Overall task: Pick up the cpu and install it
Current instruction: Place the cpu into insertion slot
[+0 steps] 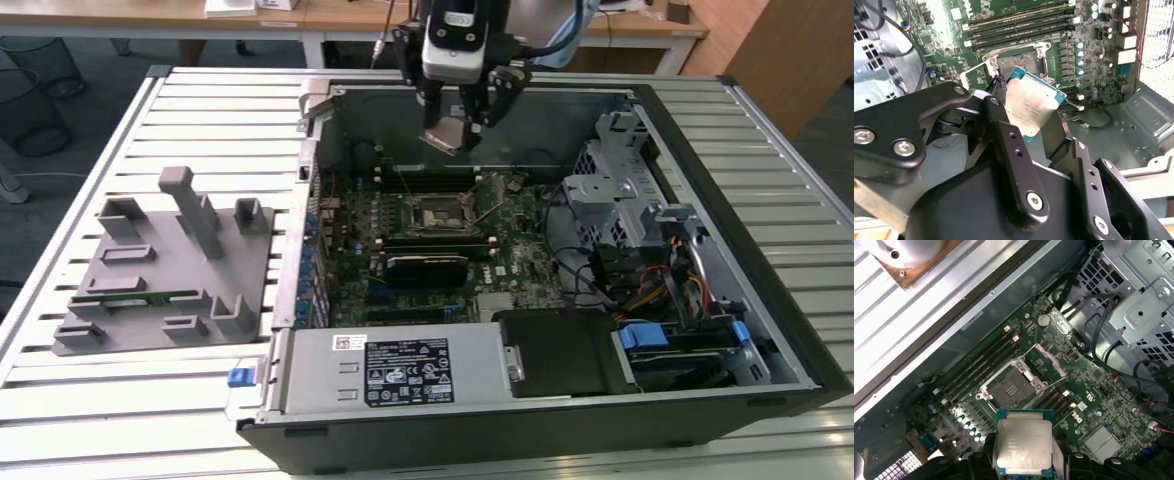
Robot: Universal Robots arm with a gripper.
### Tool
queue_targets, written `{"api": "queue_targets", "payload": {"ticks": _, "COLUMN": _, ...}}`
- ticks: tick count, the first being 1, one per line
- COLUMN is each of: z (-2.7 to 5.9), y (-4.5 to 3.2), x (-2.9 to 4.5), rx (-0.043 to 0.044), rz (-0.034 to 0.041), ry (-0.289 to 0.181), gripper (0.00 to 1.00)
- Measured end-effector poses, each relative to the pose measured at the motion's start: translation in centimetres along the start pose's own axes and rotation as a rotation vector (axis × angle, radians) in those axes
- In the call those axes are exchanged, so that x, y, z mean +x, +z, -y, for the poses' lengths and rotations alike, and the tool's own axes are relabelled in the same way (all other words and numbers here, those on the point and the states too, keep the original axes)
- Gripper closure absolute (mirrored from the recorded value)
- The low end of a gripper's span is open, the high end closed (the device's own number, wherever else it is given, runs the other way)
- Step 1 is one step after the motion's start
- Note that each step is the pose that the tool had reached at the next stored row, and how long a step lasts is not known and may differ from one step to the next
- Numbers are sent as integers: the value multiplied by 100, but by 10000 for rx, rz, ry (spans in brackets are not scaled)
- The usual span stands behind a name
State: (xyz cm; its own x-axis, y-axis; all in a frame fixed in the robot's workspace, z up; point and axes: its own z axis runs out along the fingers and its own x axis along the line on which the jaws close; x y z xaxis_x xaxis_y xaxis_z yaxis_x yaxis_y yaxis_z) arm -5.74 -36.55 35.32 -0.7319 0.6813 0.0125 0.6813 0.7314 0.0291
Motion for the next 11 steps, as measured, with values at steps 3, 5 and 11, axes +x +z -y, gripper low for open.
{"api": "queue_targets", "payload": {"ticks": 3, "z": 0, "y": 2, "x": 0, "rx": -4, "rz": 11, "ry": 359, "gripper": 47}}
{"api": "queue_targets", "payload": {"ticks": 5, "z": 0, "y": 4, "x": 0, "rx": -8, "rz": 17, "ry": 586, "gripper": 47}}
{"api": "queue_targets", "payload": {"ticks": 11, "z": 0, "y": 8, "x": 0, "rx": -16, "rz": 37, "ry": 1285, "gripper": 47}}
